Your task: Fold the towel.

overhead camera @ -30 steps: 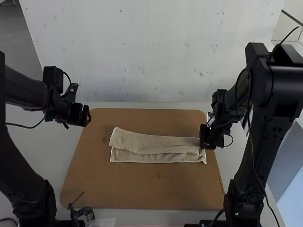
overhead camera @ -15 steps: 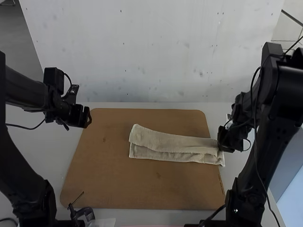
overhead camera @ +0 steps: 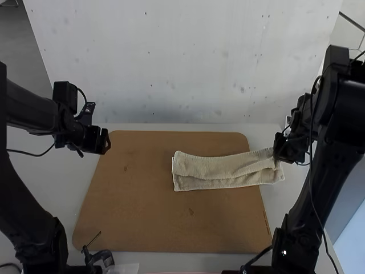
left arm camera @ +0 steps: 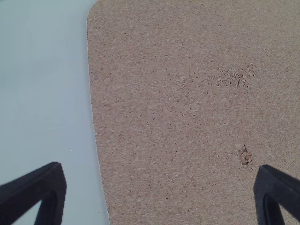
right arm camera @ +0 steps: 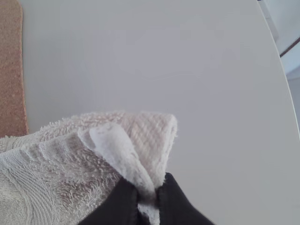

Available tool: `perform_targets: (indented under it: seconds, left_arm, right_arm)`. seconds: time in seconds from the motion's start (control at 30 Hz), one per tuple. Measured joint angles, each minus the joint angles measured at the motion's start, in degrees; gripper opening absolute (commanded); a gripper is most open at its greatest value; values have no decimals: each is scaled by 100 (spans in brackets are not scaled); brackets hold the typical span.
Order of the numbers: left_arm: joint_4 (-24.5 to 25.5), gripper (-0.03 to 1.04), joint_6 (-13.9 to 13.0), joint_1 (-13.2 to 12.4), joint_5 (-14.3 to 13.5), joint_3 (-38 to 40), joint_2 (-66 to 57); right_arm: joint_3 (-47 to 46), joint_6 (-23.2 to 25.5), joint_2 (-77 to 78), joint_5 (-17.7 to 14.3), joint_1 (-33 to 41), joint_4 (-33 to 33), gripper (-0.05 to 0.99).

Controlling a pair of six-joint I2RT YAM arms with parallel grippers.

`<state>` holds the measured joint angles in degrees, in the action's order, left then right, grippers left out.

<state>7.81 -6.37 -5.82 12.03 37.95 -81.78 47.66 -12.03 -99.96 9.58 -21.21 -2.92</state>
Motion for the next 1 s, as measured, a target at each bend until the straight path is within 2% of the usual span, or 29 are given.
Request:
perform_targets:
  seconds: [0.6,0.83,1.0]
  left_arm:
    - [-52,88,0,-2,2,0,0]
    - [-92,88,-2,0,4,-13,-2]
    - [-105,88,-2,-2,4,-142,-2]
  right_arm:
    - [732,-4,-636,-111,-68,-42,2]
    - [741,92,-308,-129,2,-629,2]
    - [785,293,393,-90,387,-1060,2]
